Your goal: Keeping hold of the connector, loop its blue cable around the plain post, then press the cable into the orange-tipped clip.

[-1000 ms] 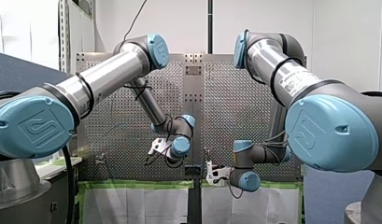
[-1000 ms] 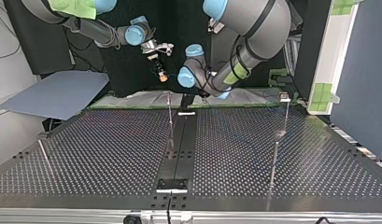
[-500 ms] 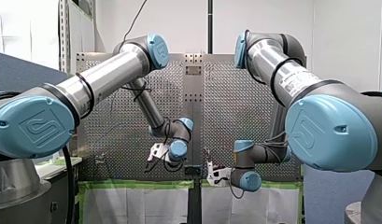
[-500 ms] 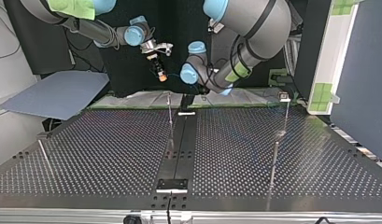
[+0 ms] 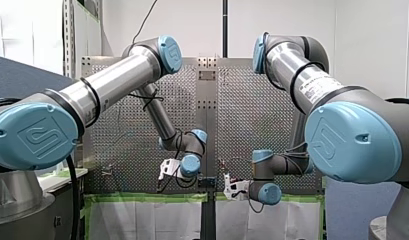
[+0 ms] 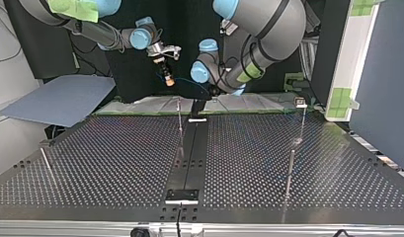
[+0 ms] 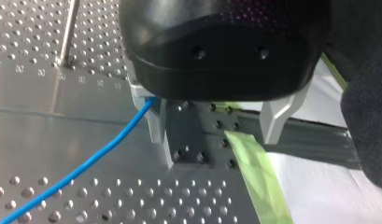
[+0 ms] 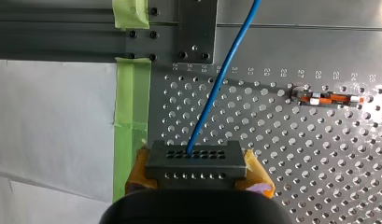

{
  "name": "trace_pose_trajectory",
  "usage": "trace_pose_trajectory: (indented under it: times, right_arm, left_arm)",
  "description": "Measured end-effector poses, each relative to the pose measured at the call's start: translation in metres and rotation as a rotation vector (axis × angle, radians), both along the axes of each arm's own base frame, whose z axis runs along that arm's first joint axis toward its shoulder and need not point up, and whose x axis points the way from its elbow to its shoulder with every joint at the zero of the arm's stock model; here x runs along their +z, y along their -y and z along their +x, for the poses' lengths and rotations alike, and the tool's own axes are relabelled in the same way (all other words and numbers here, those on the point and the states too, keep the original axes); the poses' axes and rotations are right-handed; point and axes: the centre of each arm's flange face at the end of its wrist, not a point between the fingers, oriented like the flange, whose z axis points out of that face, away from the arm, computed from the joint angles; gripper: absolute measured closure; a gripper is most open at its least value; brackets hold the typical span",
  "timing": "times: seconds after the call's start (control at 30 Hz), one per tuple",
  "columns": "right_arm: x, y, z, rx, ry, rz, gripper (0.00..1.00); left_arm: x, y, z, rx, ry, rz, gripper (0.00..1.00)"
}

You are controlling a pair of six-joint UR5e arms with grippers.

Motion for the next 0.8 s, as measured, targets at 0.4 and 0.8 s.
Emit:
trace_pose_trajectory:
  times: [0.4, 0.8]
  right_arm:
    - [0.000, 0.001, -0.001, -0.001, -0.005, -0.002, 1.00]
    - [-0.001, 0.003, -0.005, -0.010, -0.009, 0.006, 1.00]
  left_arm:
    - [-0.030, 0.011, -0.008, -0.054, -0.030, -0.090, 0.00]
    - [-0.053, 0.030, -0.017, -0.112, -0.036, -0.261, 0.00]
